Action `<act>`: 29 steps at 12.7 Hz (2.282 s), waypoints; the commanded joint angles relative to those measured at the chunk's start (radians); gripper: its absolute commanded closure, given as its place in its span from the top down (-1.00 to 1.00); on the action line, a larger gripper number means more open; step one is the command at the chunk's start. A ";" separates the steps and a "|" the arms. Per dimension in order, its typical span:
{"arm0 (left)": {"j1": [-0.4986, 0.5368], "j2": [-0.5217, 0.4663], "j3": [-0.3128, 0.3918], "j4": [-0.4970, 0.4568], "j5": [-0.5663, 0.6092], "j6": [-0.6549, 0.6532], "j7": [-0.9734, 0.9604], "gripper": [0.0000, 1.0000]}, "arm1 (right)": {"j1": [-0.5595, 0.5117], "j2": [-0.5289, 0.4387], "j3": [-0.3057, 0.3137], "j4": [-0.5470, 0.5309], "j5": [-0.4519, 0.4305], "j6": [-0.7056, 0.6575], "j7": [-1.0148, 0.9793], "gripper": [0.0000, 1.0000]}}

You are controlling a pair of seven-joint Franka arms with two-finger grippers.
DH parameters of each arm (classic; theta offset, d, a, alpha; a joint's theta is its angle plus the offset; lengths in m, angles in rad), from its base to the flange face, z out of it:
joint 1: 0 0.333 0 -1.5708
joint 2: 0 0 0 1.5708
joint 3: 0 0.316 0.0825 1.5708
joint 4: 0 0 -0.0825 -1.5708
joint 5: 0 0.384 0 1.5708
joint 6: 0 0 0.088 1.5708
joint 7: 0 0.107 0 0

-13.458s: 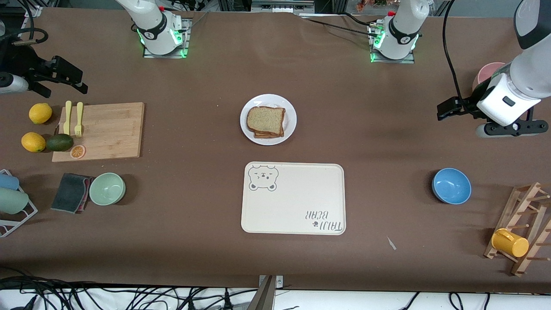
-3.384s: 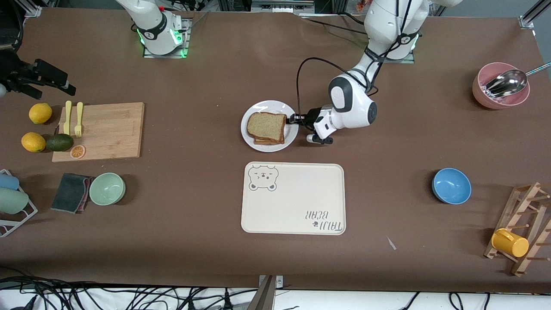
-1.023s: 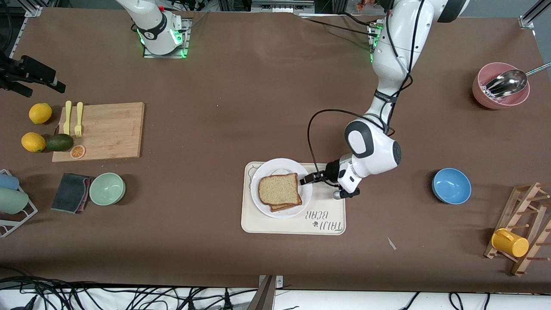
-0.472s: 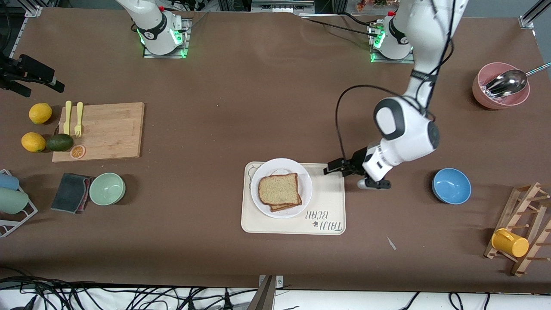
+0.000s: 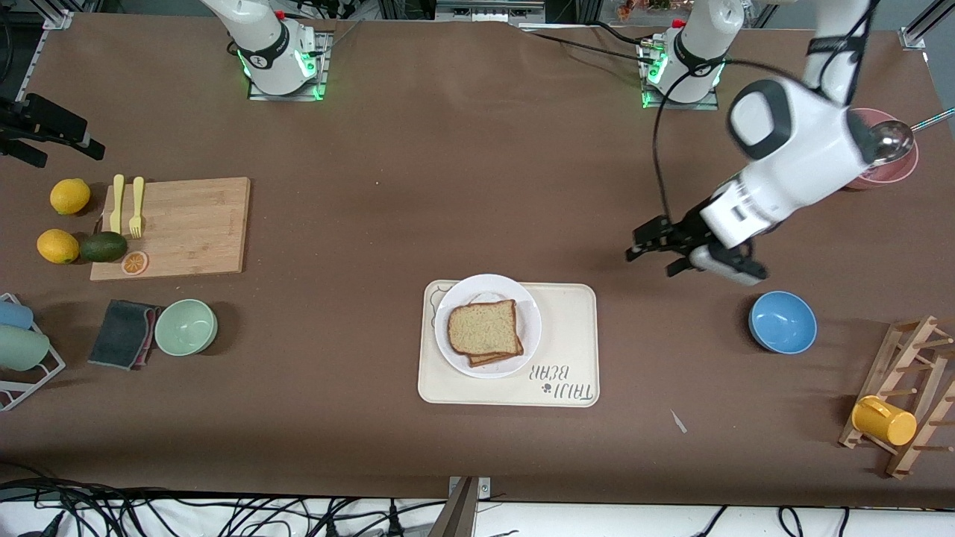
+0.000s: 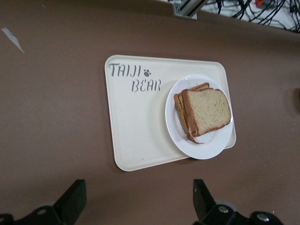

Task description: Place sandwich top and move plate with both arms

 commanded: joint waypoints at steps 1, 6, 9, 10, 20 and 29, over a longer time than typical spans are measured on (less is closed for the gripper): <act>0.055 -0.153 -0.020 -0.095 0.036 -0.003 0.006 1.00 | -0.010 -0.002 0.001 0.016 0.006 -0.020 -0.024 1.00; 0.109 -0.321 -0.014 -0.068 0.475 -0.199 0.001 1.00 | -0.007 0.004 0.008 0.058 -0.057 -0.009 -0.028 1.00; 0.142 -0.332 -0.001 0.024 0.591 -0.385 0.001 1.00 | -0.009 0.012 0.006 0.085 -0.084 -0.009 -0.028 1.00; 0.152 -0.332 0.009 0.065 0.608 -0.449 0.001 1.00 | -0.001 0.010 0.012 0.085 -0.118 -0.008 -0.019 1.00; 0.172 -0.171 0.000 0.437 0.653 -0.815 0.001 1.00 | 0.028 0.038 0.075 0.082 -0.189 0.031 0.047 1.00; 0.178 -0.065 0.005 0.538 0.642 -0.819 -0.002 1.00 | 0.027 0.047 0.074 0.082 -0.179 0.023 0.036 1.00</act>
